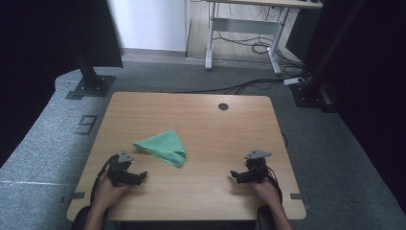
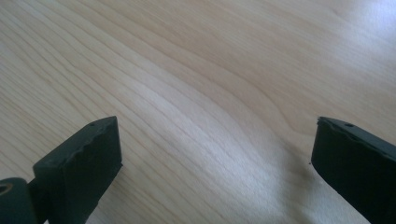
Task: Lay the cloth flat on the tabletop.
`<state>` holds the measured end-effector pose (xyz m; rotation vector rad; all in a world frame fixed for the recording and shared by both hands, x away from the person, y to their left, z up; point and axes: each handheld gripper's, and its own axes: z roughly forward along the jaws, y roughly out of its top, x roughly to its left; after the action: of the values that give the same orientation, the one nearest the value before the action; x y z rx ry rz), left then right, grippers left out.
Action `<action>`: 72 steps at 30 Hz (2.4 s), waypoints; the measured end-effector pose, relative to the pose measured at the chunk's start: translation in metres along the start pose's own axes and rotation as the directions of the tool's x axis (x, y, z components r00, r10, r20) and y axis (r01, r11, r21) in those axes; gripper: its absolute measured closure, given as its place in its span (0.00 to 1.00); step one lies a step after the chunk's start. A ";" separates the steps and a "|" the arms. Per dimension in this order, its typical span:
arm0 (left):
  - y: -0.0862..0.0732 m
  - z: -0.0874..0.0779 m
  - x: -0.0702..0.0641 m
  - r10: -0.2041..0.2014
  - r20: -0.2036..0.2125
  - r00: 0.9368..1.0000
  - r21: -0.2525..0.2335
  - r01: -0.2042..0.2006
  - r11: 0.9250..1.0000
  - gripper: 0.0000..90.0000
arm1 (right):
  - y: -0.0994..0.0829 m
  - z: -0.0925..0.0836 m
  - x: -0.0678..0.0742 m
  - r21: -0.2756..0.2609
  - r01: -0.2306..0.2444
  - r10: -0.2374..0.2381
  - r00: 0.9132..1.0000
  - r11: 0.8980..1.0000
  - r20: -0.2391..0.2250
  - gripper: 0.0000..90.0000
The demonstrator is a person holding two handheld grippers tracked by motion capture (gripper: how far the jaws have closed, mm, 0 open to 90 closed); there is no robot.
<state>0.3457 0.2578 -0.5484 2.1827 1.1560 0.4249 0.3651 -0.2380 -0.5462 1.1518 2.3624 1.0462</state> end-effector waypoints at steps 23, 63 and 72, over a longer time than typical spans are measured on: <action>0.000 0.000 0.000 0.000 0.000 1.000 0.000 0.000 1.000 0.00 | 0.031 0.006 0.013 -0.002 0.043 -0.043 0.994 0.999 -0.096 0.11; 0.000 0.000 0.000 0.000 0.000 1.000 0.000 0.000 1.000 0.00 | 0.082 0.040 0.043 -0.036 0.088 -0.093 0.974 0.995 -0.206 0.47; 0.000 0.000 0.000 0.000 0.000 1.000 0.000 0.000 1.000 0.00 | 0.093 0.051 0.051 -0.043 0.102 -0.110 0.967 0.994 -0.232 0.55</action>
<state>0.3459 0.2577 -0.5484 2.1831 1.1562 0.4252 0.4120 -0.1358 -0.5120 0.9236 2.5443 1.2351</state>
